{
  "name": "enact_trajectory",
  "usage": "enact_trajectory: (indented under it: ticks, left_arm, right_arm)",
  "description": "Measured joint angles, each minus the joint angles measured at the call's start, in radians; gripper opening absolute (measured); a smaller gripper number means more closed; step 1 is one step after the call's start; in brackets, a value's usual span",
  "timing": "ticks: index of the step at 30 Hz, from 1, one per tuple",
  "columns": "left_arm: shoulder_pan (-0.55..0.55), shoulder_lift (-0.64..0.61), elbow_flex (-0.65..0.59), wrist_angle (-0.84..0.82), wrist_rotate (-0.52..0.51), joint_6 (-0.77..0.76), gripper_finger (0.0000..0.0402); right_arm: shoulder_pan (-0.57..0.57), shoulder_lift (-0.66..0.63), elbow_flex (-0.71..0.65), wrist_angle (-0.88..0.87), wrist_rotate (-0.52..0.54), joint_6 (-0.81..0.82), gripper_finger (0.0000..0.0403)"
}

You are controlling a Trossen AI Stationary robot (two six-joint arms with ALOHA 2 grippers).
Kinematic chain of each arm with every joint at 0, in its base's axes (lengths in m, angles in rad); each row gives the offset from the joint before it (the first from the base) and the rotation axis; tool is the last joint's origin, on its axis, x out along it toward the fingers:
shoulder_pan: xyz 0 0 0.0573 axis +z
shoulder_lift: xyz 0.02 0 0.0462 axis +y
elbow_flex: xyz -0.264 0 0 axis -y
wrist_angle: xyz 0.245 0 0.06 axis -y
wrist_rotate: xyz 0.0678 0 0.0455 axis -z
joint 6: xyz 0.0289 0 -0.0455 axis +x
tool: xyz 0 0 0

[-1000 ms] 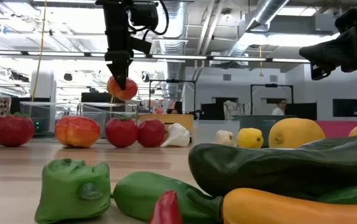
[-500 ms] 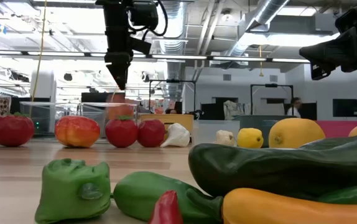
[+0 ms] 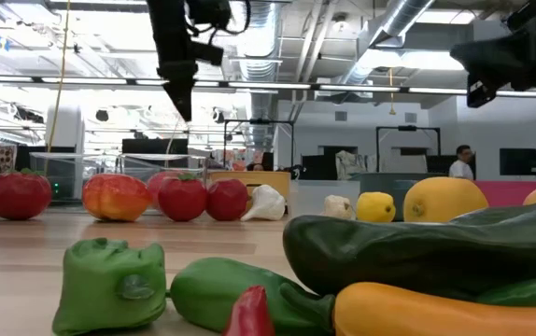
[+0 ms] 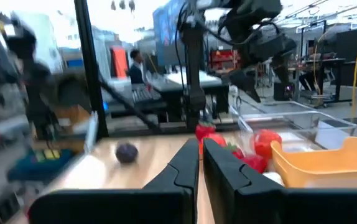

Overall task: Sort produce into baskets
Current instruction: Put the lemon into the red bin

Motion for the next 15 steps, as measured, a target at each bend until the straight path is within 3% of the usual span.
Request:
enact_trajectory:
  ticks: [6, 11, 15]
  left_arm:
    - [0.000, -0.116, 0.000, 0.002, 0.094, -0.059, 0.0394]
    - [-0.003, -0.201, 0.000, 0.002, 0.204, -0.118, 0.0394]
    - [-0.028, -0.247, 0.000, 0.011, 0.229, -0.153, 0.0394]
  right_arm:
    - [-0.006, 0.000, 0.001, 0.018, 0.008, 0.062, 0.0085]
    - [-0.006, 0.001, 0.017, 0.010, 0.038, 0.063, 0.0157]
    - [-0.006, 0.006, 0.079, 0.006, 0.039, 0.059, 0.0220]
